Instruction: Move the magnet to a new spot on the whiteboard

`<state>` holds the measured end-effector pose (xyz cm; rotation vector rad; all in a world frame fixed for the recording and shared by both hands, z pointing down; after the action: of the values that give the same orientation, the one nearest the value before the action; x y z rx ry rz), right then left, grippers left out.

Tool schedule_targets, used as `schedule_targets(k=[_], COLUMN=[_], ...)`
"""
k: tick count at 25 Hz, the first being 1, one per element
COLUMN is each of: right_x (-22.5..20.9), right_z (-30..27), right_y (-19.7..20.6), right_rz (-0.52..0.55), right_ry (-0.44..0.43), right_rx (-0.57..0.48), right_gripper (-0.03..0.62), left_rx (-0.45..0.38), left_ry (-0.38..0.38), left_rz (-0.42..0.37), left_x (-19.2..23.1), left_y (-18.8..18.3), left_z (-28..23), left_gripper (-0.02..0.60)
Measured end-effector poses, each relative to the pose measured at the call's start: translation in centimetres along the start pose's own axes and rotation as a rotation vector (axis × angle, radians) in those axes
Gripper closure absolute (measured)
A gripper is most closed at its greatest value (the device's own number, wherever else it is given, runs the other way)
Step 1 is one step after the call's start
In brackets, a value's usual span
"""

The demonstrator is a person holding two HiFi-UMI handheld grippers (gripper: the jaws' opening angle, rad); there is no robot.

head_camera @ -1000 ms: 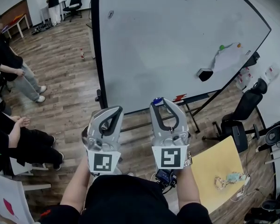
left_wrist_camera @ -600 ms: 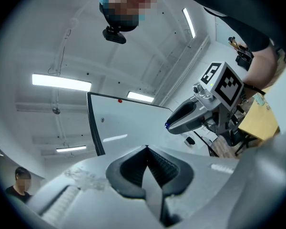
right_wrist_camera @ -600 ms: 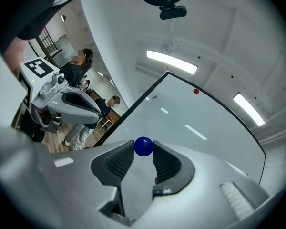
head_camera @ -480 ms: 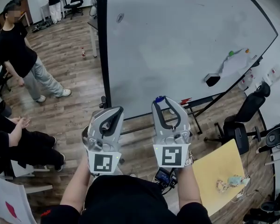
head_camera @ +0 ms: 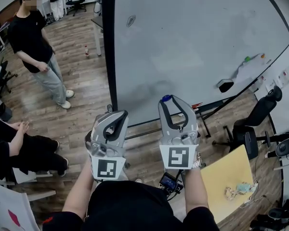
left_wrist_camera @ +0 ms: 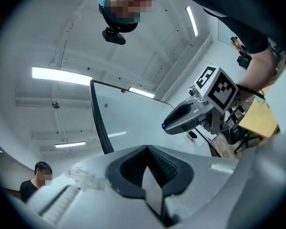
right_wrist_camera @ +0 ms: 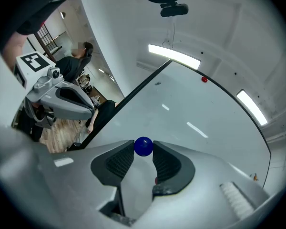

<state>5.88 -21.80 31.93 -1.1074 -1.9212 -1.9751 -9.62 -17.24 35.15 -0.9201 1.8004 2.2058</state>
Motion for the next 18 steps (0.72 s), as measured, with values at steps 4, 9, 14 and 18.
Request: schedule_targets(k=[4,9,14,18], right_x=[-0.1,-0.2,-0.3,-0.5], right_z=[-1.5,-3.1,-4.6,-5.7], right_y=[-0.1,0.0,0.0,0.4], right_rz=[-0.004,-0.008,-0.003,-0.011], right_ry=[-0.001,-0.001,-0.002,-0.008], right_rx=[0.003,0.016,0.025,0.047], right_gripper=[0.465,0.465,0.465,0.465], left_rx=[0.006,0.006,0.006,-0.001], left_ry=[0.006,0.011,0.015,0.025], left_rz=[0.004,0.002,0.004,0.005], left_x=[0.5,0.7,1.3,1.3], left_y=[0.5,1.2,1.5,1.6], left_z=[-0.8,-1.3,-2.0,-2.6], left_gripper=[0.581,0.581,0.581,0.581])
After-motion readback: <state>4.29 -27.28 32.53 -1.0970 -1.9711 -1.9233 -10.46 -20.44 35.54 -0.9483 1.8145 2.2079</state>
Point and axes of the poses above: the fingertips, and each gripper's own axes: z backward along the fingers, x to its left, y out of its underside, the point moved 6 cm from there along z, backward along the fingers, and after that the axes turned 15 degrees about x, right-handed, at the moved point
